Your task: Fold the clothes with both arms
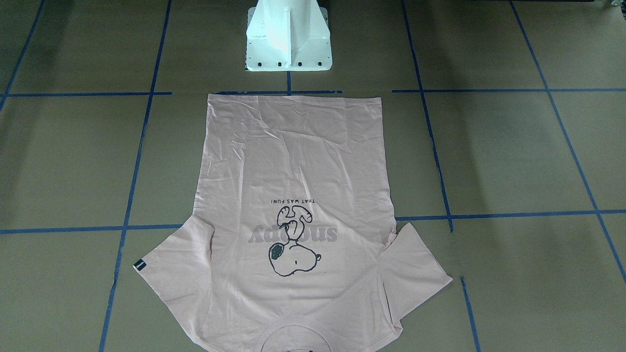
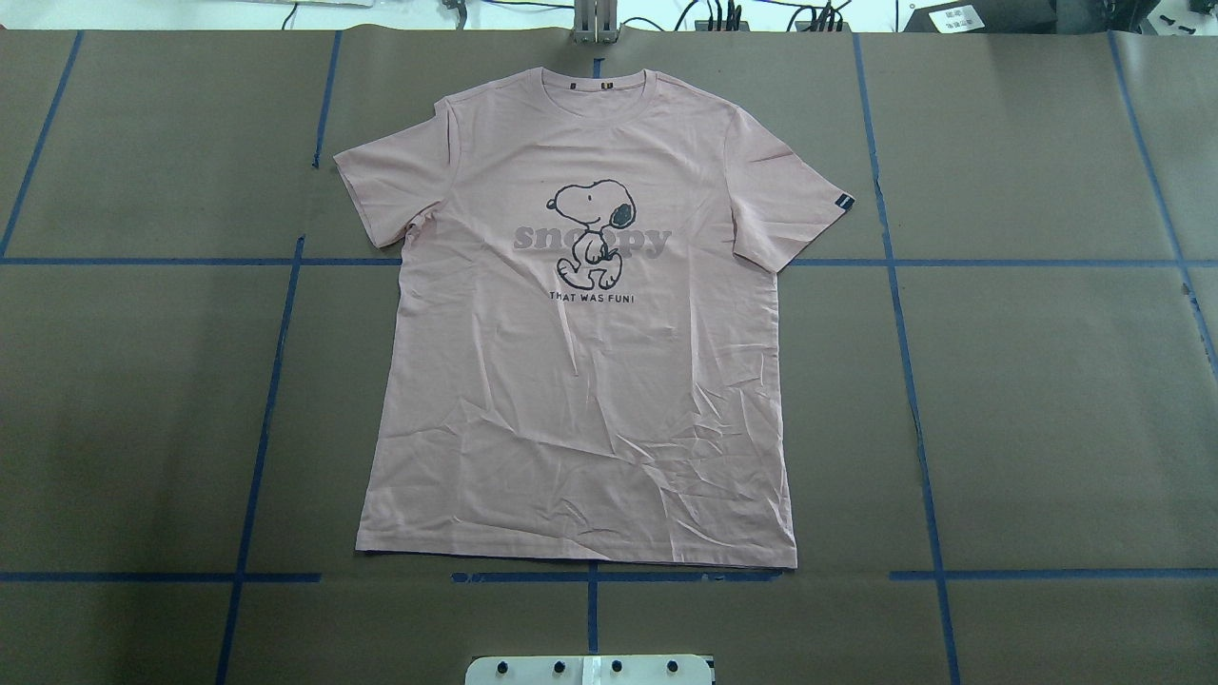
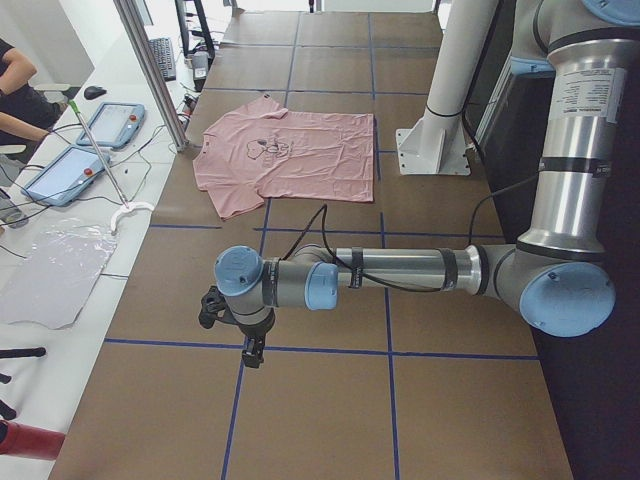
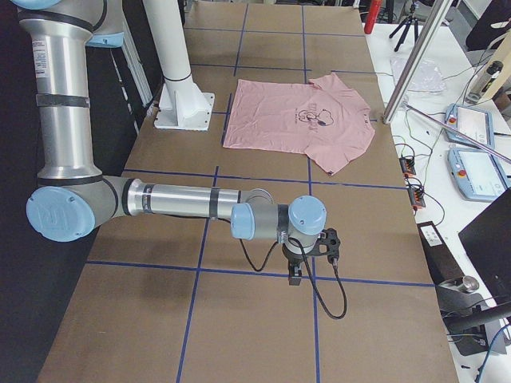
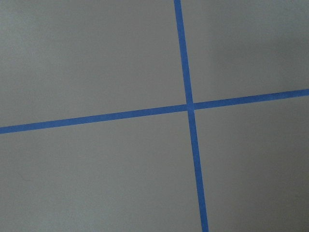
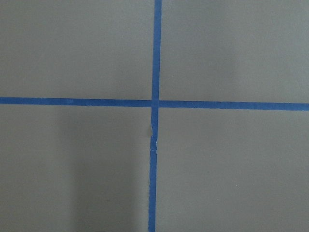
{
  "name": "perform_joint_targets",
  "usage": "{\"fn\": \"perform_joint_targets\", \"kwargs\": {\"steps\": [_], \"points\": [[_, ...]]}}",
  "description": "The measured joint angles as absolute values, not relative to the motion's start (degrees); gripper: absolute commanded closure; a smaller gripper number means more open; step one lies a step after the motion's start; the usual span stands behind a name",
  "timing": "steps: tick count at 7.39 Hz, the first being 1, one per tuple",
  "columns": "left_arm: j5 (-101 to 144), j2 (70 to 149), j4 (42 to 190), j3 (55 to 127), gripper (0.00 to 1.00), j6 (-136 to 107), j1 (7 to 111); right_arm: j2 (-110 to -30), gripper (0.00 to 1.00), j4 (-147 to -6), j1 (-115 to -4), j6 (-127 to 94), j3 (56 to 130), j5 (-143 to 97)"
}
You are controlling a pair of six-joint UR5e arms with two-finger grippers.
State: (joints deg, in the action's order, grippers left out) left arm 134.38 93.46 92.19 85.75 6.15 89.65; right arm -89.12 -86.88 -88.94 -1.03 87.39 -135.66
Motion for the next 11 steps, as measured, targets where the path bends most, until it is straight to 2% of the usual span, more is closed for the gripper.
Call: {"fn": "perform_joint_targets", "kwargs": {"steps": [4,7,11], "points": [[134.5,94.5,92.2,86.4,0.0,5.9,89.6,-87.7,0.0,-86.1,-88.2,-1.0,88.3,-135.6],[135.6,101.4,95.4,87.0,0.0,5.6,89.1,-79.4,0.0,-76.4,-78.8,-3.1,86.2,-133.5],[141.3,102.3,116.2,82.5,0.0,3.8,86.0,-65.9,0.0,-73.6,-69.1,-17.6,82.6,-128.0]]}}
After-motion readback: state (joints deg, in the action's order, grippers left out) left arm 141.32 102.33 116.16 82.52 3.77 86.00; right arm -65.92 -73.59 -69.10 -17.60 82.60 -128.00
